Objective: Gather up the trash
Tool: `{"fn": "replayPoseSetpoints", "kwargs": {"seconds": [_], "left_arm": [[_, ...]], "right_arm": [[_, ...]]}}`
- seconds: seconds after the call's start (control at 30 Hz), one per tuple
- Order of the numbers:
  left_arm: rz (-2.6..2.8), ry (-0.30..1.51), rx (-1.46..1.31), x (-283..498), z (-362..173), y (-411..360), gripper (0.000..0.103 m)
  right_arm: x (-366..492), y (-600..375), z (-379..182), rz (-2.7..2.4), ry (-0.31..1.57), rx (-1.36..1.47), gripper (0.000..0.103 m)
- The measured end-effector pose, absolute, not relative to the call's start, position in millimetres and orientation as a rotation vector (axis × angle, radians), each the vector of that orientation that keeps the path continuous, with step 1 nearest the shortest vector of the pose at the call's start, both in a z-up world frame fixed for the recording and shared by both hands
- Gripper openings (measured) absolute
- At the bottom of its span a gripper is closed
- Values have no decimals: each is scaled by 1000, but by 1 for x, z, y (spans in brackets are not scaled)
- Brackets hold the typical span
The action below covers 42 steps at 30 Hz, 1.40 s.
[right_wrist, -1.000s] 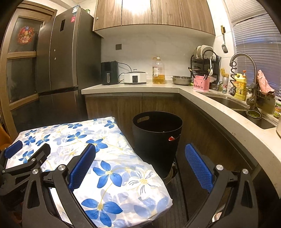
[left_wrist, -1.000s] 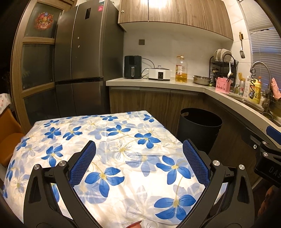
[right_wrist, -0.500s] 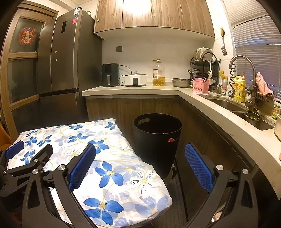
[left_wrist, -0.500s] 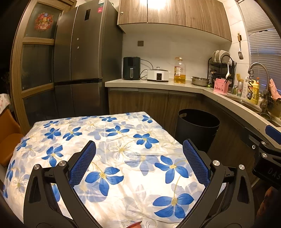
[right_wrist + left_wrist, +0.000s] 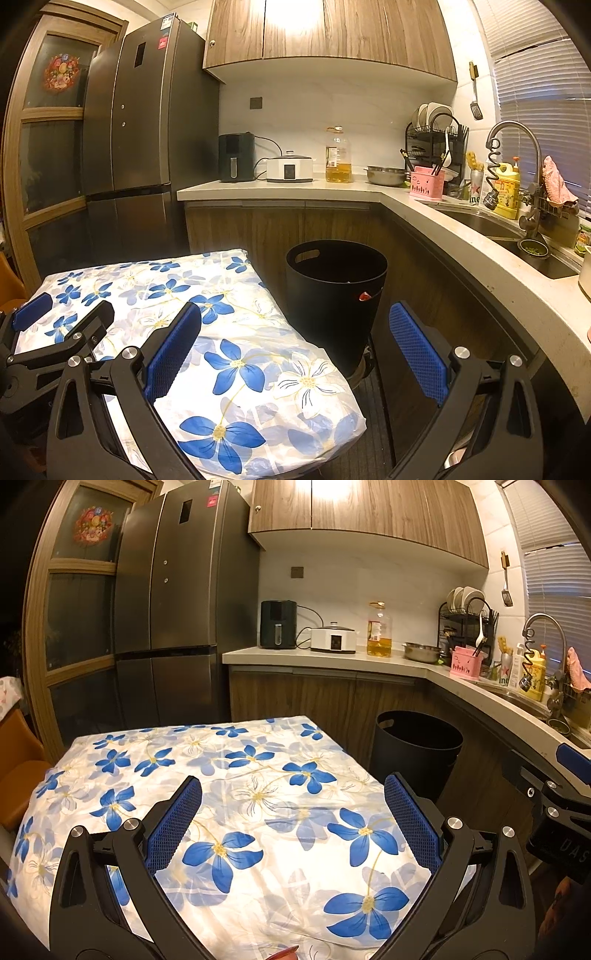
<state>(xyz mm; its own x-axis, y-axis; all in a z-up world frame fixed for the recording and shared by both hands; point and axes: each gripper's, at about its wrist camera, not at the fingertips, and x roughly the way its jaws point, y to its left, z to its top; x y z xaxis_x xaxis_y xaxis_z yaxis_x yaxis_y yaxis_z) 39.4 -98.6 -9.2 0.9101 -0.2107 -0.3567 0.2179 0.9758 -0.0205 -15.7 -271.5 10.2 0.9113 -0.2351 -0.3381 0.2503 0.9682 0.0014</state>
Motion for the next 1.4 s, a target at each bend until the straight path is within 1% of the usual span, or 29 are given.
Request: {"fn": "replayPoseSetpoints", "kwargs": {"seconds": [1.4], "left_arm": [[-222,367,30,40,-8,-99,98]], "right_arm": [[-14,-279,9,-253,343,59,98]]}}
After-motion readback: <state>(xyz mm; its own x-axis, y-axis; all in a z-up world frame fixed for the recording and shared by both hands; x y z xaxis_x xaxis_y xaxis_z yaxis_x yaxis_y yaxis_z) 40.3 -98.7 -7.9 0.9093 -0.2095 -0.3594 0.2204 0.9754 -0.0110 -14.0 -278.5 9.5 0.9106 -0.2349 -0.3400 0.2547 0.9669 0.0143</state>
